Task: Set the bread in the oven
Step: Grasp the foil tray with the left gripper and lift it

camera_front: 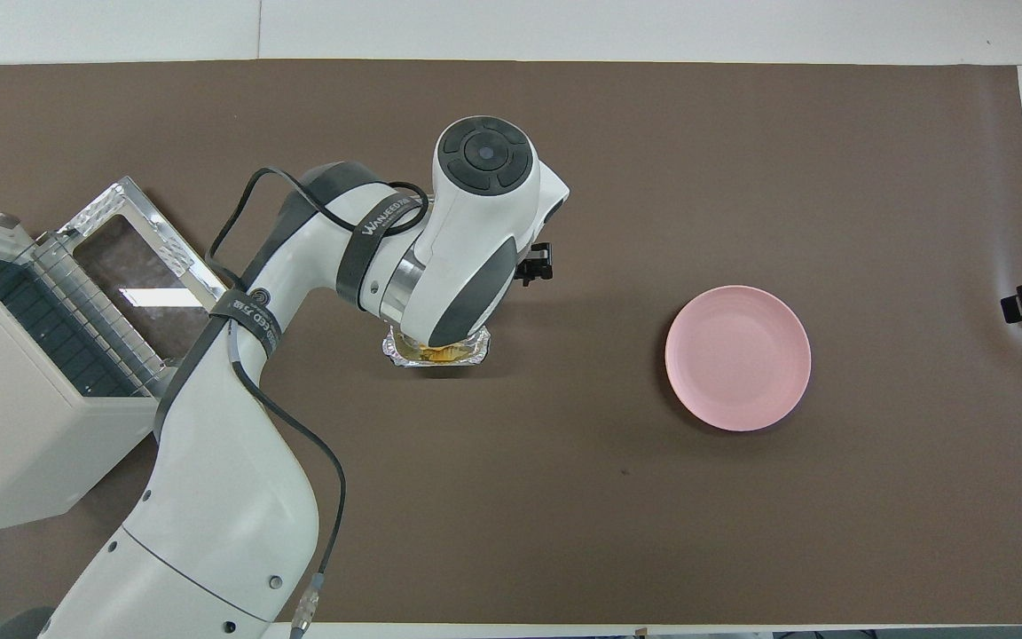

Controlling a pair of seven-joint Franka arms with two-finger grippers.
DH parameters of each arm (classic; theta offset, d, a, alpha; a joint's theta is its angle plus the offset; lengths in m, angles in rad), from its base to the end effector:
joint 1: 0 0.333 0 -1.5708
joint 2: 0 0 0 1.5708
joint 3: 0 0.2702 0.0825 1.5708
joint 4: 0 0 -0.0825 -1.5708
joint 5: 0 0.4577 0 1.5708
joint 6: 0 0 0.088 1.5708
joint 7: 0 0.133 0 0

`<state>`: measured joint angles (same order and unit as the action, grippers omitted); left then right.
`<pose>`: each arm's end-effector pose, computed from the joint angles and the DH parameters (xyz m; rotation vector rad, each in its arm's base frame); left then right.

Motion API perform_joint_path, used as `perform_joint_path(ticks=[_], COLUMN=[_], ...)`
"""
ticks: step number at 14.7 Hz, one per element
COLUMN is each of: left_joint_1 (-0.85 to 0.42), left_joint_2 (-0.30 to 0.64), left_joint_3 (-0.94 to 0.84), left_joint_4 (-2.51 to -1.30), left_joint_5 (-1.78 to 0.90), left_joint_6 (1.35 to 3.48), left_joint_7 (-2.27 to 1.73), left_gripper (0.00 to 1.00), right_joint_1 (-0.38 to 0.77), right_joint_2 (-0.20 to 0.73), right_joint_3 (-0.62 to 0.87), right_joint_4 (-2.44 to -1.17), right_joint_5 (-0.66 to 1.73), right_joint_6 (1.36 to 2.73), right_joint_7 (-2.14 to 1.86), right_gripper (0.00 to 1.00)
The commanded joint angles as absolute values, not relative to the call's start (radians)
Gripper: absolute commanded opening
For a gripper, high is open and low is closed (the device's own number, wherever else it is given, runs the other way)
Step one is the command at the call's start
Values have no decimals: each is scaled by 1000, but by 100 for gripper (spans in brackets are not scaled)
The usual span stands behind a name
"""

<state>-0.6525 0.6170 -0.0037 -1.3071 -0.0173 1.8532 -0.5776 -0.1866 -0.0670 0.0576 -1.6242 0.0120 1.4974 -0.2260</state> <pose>0.6013 -0.4647 0.2858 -3.1119 0.1130 0.1068 0.5960 -0.0748 0.5587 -3.1180 -0.1518 0.0898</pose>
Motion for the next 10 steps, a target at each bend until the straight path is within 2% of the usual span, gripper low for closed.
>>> perform_joint_path(ticks=[1,10], left_joint_1=[-670,-675], left_joint_2=[632,629], left_joint_3=[17,17], left_joint_4=[-1293,-1370], left_joint_5=[-22,-15], left_joint_6=[1879,1937], left_joint_7=[-592,-592], left_gripper=[98,83], right_joint_1=[-195,-195], right_joint_2=[-84,-84], right_joint_3=[64,64], right_joint_4=[-1638,-1638], right_joint_5=[2,2], right_joint_6=[1491,1491], right_joint_7=[-247,-247], right_gripper=[100,100])
